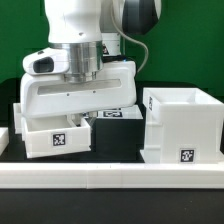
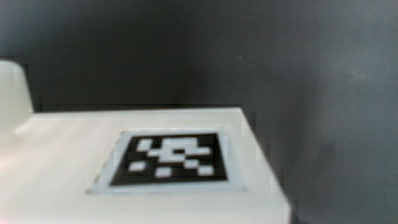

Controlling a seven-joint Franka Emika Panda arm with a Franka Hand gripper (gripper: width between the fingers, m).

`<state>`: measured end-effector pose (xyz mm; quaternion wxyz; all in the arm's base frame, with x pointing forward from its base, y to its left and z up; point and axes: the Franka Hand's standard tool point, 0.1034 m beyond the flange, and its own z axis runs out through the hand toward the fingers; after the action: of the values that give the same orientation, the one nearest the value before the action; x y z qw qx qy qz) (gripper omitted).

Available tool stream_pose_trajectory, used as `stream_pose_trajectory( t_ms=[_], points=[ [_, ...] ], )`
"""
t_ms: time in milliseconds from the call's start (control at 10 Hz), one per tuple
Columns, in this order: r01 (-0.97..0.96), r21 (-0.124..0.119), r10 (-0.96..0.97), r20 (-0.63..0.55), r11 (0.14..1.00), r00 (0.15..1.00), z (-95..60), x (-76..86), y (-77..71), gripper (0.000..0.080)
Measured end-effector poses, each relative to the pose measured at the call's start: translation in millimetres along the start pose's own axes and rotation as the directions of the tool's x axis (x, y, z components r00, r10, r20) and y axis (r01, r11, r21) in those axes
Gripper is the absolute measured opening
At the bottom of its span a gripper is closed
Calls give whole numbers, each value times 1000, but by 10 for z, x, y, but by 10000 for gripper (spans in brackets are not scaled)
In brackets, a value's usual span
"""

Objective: Assemble drawer

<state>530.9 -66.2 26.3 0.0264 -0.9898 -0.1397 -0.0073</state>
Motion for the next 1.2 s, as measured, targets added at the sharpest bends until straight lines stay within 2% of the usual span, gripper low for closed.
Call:
stream_pose_trajectory(
  t_ms=[100, 300, 700, 1100, 1200],
  points=[
    [73, 0, -73, 1, 997, 997, 5, -6, 5, 41],
    [270, -30, -270, 11, 962, 963, 24, 13, -84, 41],
    [564, -25, -564, 31, 825, 825, 43, -10, -82, 41],
    [702, -20, -701, 44, 712, 712, 54, -30, -52, 41],
    [776, -20, -774, 57, 630, 630, 44, -4, -67, 41]
  ],
)
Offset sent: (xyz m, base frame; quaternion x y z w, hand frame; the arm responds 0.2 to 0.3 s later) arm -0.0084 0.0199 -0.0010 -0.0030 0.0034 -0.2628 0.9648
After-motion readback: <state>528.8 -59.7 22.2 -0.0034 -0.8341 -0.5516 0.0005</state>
